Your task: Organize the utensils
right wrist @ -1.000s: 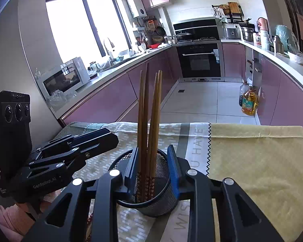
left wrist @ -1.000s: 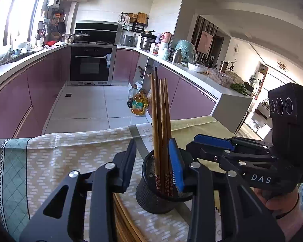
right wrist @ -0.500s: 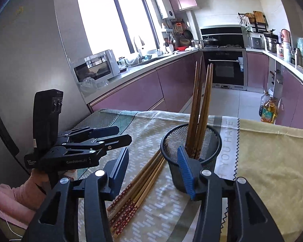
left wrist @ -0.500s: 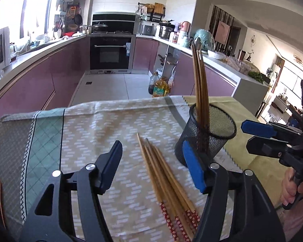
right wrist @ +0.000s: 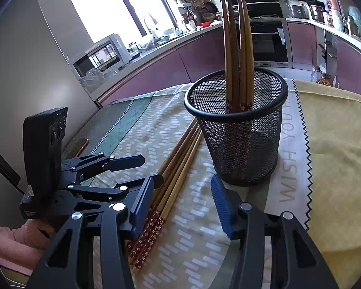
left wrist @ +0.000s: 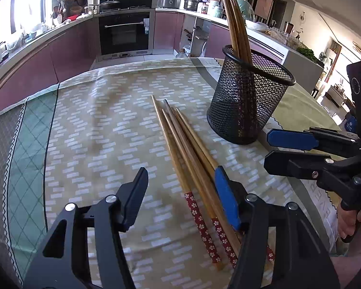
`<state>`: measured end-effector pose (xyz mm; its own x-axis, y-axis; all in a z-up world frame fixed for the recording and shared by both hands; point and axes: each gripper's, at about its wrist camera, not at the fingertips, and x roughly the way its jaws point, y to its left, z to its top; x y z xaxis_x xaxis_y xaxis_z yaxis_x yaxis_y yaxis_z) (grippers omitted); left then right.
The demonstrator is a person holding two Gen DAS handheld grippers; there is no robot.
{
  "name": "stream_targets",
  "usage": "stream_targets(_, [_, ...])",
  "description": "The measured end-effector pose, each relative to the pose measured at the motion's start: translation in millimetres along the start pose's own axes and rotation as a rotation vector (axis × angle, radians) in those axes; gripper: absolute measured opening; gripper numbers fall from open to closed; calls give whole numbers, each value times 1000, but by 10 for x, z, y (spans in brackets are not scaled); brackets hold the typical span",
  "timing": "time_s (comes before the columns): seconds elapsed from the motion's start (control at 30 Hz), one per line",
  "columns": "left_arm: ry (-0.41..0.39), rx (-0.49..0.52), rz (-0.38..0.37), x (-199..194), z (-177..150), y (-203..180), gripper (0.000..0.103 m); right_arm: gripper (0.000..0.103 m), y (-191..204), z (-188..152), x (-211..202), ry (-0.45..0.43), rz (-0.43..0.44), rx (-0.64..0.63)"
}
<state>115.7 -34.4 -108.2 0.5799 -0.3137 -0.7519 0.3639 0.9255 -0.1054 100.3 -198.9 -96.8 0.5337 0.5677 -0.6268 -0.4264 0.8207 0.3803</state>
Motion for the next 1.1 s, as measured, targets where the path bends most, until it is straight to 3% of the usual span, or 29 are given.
stream_targets(0.23, [26, -26, -10, 53, -26, 51, 46, 48, 37, -73, 63, 18, -15, -6])
stream_targets(0.5, [23, -56, -30, -10, -62, 132, 45, 48, 119, -61, 160, 39, -32, -18])
stream_targets(1.1, [31, -75, -58, -48, -103, 211, 32, 41, 348, -99, 489, 108, -168, -114])
